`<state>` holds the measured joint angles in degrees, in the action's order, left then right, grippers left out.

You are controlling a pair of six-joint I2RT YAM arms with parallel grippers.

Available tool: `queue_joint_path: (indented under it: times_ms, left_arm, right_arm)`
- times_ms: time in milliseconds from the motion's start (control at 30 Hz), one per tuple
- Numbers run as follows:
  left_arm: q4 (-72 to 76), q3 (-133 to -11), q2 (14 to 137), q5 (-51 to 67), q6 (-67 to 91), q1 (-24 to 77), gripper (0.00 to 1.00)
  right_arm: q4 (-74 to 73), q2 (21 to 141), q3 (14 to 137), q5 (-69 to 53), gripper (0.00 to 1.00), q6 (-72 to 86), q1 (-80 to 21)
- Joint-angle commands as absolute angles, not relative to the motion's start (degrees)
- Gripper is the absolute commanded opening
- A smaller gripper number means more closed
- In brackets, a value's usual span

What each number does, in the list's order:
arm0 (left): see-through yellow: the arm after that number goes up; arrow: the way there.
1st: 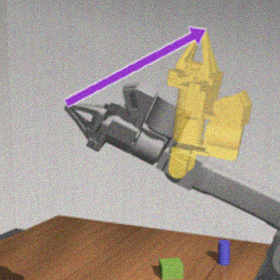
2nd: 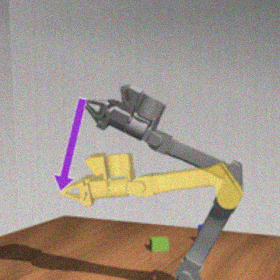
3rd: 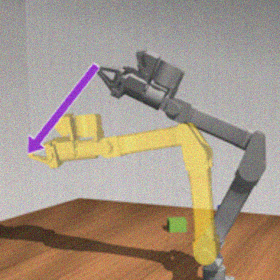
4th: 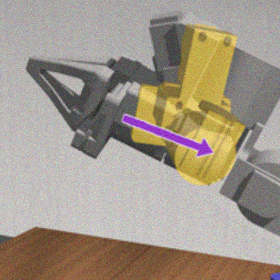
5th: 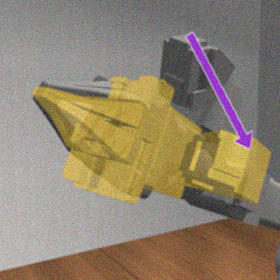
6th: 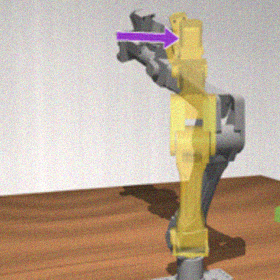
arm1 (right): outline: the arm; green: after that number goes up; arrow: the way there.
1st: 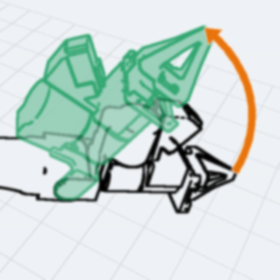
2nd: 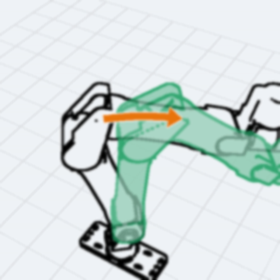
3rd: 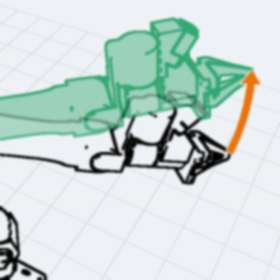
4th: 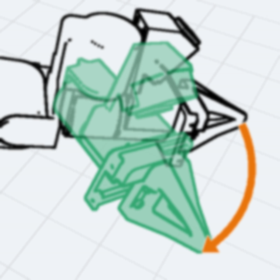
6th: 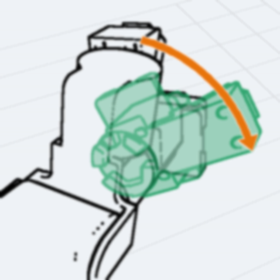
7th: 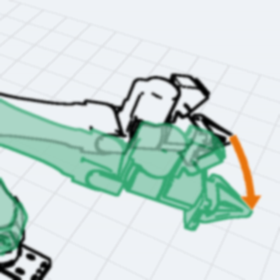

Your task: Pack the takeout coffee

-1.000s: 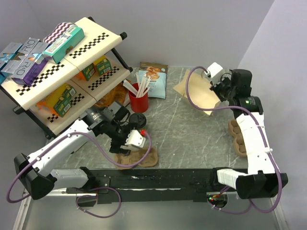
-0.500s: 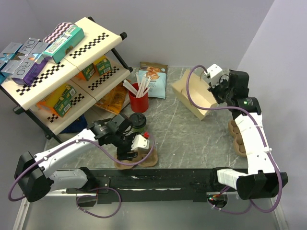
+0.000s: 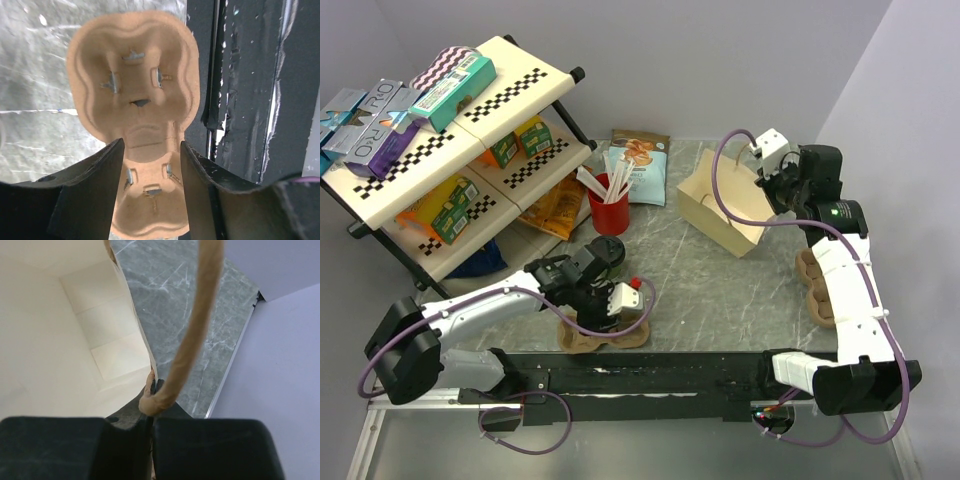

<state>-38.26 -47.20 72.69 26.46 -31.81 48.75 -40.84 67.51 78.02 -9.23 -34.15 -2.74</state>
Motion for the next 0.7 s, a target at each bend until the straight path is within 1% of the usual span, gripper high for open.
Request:
queue_joint_path:
  times_ms: [0,233,367,533,600,667]
  left_arm:
    - [-34.5,-44.7,72.8,23.7,-29.6,50.0,0.55]
    - [-30.9,-42.5,73.0,19.3,-27.1,51.6,0.52]
    - [-30.2,-41.5,73.4,19.0,-27.6,51.9,0.49]
    - [-30.2,-40.6,73.0,17.8,-28.3,52.6,0.5]
    - [-30.2,-40.3,73.3,16.4,-28.1,53.2,0.53]
    - [-30.1,-40.2,73.3,15.6,-27.7,53.3,0.51]
  right_arm:
    - [-39.5,66.3,80.8,-7.7,0.0,-33.2,-3.2]
    - [-39.6,66.0,80.6,-8.2,0.0,-32.0,-3.1]
    - [-39.7,65.7,80.5,-8.2,0.0,-31.8,-3.2]
    - [-39.7,65.5,80.2,-8.2,0.0,-31.6,-3.2]
    - [-39.6,65.3,80.0,-8.3,0.0,-31.4,-3.2]
    - [-39.6,65.1,79.6,-8.3,0.0,-31.2,-3.1]
